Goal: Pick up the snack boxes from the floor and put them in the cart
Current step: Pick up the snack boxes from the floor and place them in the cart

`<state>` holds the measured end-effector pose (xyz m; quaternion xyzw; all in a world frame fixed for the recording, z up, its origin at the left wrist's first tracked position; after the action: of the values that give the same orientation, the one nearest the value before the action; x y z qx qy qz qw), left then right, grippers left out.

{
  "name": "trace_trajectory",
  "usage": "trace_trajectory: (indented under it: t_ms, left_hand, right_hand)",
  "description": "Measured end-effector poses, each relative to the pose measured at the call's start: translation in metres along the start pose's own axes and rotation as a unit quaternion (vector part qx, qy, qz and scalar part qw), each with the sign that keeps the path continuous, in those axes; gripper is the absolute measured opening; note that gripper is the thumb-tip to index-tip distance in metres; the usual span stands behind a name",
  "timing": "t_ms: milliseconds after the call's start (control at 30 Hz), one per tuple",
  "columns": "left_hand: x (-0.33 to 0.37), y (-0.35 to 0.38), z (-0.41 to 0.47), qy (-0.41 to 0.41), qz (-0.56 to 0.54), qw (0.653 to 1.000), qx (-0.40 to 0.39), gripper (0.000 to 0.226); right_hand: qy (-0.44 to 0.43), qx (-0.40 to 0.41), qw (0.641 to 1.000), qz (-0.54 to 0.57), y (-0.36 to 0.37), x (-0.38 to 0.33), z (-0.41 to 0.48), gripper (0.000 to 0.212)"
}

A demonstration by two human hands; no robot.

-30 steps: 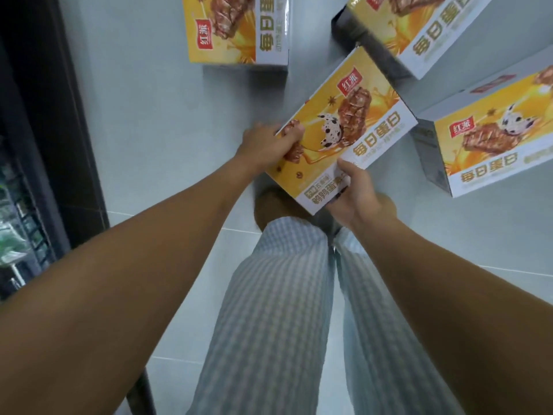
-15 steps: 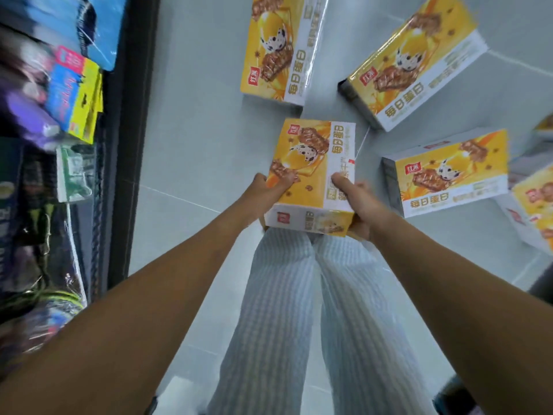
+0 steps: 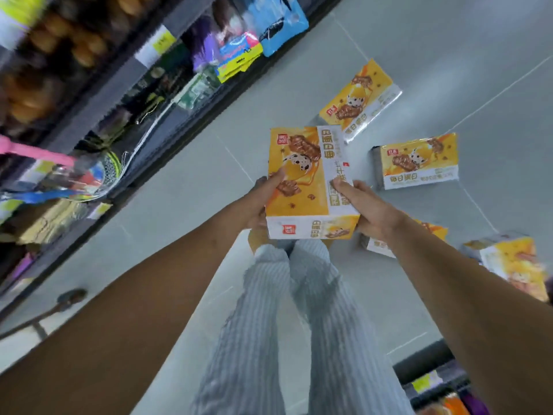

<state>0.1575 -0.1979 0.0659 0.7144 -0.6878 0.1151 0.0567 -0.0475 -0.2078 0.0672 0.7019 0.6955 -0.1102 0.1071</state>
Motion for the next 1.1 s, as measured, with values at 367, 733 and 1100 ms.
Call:
trace_trajectory:
  t_ms: [367,733,1100]
  left_hand:
    - [-0.083,-0.121,-0.135,0.074,-0.125,0.988,0.046,0.085]
    - [-0.278,-0.251,-0.296,0.119,-0.282,0.940,0.153,0.056]
    - [-0.446,-0.348,-0.415,0.095,-0.491,0.829,0.250,0.051]
  right_hand:
    - [-0.055,-0.123,0.982,-0.131,0.136,-0.002,-0.139,0.031]
    - [-0.156,-0.107,0.890,-0.415,0.291,0.130,-0.283,0.037]
    - [-0.244,-0.190,0.764,-0.566,0.458,0.248,-0.425,0.035]
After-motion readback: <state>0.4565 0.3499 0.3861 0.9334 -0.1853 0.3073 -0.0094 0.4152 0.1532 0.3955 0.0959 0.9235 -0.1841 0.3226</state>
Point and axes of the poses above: each hand's wrist, its own z-axis towards the middle knuckle, its own y-axis out of the palm, x = y × z, the point moved 6 cm from there along z, towards the middle knuckle, and after that the axes turned 9 degrees about x, right-handed, at the moved point
